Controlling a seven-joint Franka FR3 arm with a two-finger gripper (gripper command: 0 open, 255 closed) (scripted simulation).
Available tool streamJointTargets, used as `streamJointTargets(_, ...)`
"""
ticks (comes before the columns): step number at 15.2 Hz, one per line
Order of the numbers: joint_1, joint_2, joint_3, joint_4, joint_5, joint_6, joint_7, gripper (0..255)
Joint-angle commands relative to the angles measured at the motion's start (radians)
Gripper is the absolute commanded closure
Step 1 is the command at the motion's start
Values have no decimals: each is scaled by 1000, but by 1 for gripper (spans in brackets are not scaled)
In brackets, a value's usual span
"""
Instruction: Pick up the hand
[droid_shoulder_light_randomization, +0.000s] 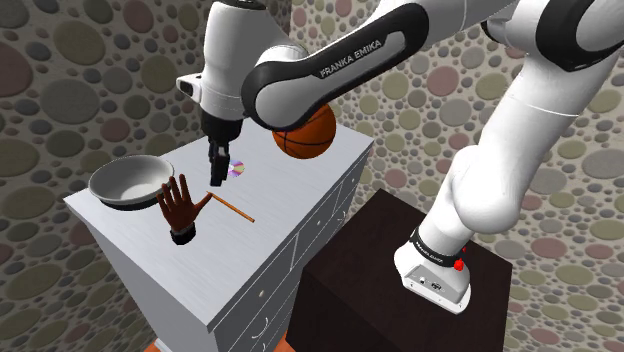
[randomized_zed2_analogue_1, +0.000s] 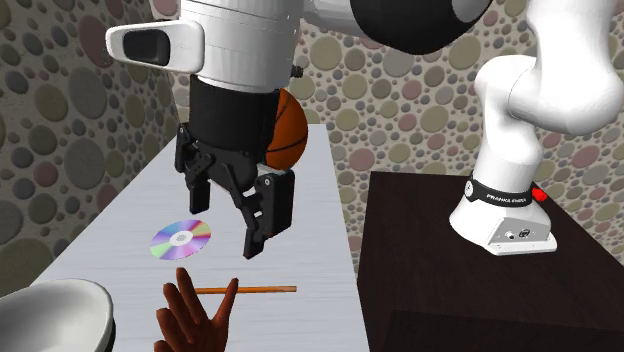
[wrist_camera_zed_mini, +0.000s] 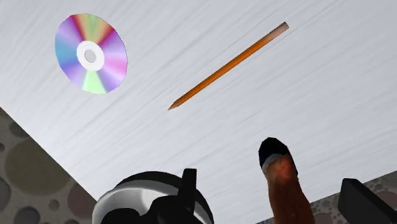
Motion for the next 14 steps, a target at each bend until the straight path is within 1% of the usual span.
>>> streamJointTargets(1,17,49,16,29,-22,29,-13,0)
streamJointTargets(3,36,98,31,62,-48,50,-19,0)
streamJointTargets(4,38,102,32,64,-50,52,-20,0)
streamJointTargets(11,46,161,21,27,-96,142,15,0)
streamJointTargets(13,47,161,20,27,-96,142,15,0)
streamJointTargets(14,46,162,20,27,-96,143,14,255)
